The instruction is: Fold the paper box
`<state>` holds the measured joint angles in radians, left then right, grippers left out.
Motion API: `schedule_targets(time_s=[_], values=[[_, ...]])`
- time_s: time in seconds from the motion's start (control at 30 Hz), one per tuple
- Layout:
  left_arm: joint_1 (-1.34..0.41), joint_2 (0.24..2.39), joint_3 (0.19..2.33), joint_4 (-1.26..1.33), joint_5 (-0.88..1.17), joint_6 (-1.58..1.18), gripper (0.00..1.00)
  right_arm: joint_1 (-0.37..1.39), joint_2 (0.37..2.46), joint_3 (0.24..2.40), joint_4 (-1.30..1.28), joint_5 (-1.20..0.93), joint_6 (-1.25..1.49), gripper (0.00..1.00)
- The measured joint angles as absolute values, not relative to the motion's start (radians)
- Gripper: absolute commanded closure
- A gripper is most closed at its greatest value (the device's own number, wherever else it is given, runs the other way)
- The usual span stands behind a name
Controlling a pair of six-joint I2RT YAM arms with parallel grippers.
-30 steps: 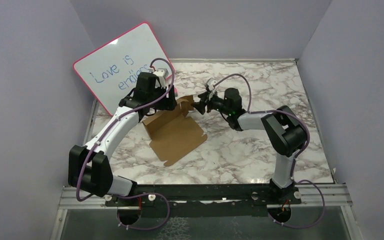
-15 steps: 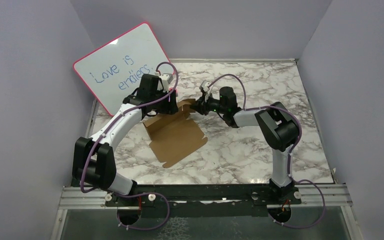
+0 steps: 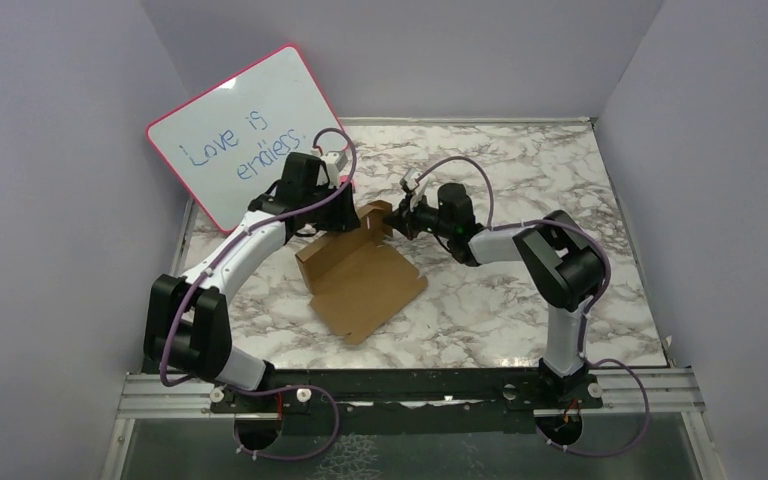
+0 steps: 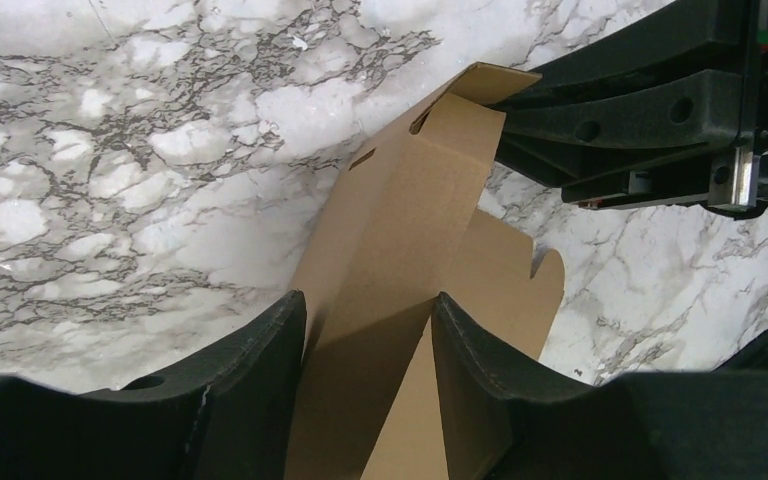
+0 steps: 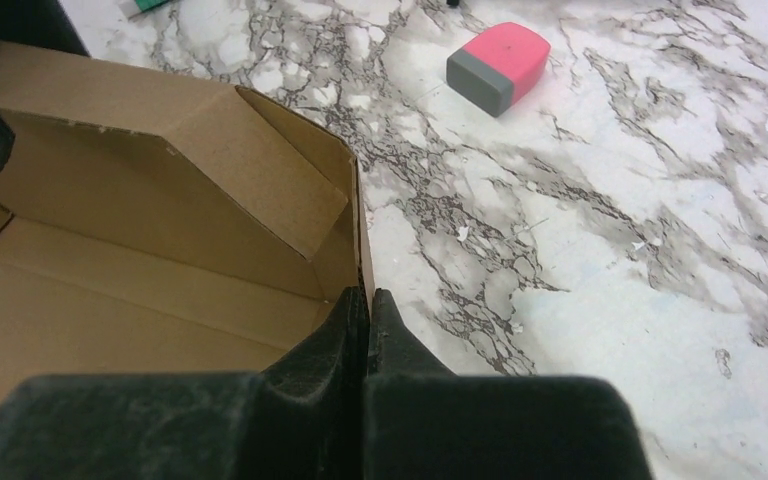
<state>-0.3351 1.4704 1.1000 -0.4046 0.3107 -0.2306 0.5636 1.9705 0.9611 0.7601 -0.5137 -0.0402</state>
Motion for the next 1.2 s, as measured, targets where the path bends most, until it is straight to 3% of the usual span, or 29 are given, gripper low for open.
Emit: schedule_targets(time_s=[0.27, 0.67, 1.2], values=[[-0.398, 1.421, 1.011, -0.336, 0.274, -0.295, 0.54, 0.619, 1.947, 0.939, 0.769, -0.343, -0.027, 0.99], [-0.561, 1.328, 0.905, -0.253, -0.01, -0.376, 0.54, 0.666, 1.884, 0.821, 0.844, -0.221, 0.003, 0.99], [-0.606, 1.308, 0.86, -0.188, -0.054, -0.419, 0.55, 0.714, 1.78, 0.576, 1.061, -0.166, 0.017, 0.99]])
